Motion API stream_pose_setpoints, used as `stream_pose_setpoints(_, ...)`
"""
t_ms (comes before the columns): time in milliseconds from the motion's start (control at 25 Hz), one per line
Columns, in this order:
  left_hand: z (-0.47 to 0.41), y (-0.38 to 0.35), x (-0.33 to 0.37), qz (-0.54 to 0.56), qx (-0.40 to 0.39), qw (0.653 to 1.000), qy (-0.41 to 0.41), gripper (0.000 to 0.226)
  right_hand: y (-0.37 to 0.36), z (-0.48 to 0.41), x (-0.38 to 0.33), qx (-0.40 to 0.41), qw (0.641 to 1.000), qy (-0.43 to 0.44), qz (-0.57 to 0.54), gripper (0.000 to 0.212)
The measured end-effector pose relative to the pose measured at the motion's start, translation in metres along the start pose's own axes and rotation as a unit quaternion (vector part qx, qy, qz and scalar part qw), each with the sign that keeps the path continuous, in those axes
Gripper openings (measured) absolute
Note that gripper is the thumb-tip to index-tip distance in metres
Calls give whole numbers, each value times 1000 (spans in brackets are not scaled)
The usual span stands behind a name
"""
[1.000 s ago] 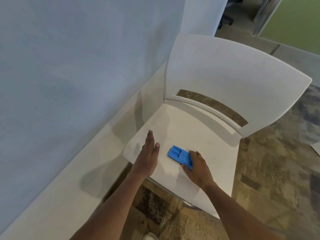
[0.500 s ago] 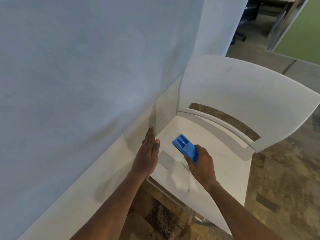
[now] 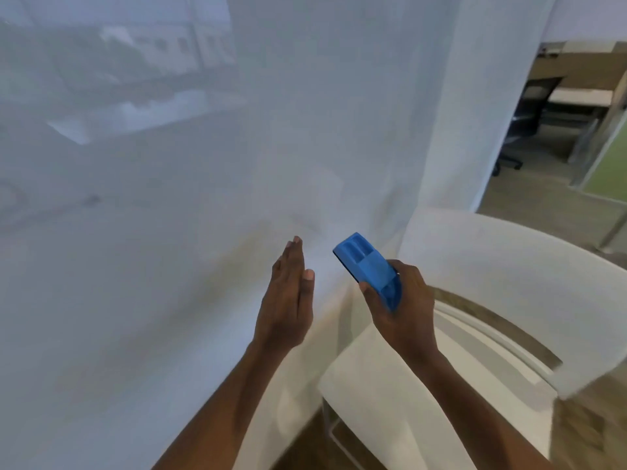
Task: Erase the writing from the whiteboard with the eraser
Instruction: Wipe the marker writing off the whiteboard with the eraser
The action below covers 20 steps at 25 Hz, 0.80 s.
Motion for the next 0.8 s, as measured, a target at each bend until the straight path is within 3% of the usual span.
stream_pose_setpoints(440, -9, 229, 85, -196, 185, 954, -134, 62, 15, -68, -210, 39, 969, 158, -184, 52)
stream_pose_setpoints(800, 44, 389, 113, -321, 310, 888, -109, 61, 26, -76, -347, 30, 930, 250, -269, 50)
Point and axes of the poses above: each hand's wrist, its own z-axis away from the middle knuckle, its own y-axis out of the back of the hand, x = y × z, the point moved 3 cm from there along -z, towards the middle knuckle, and after that the axes turned 2 degrees about y, right-handed, at the moved point
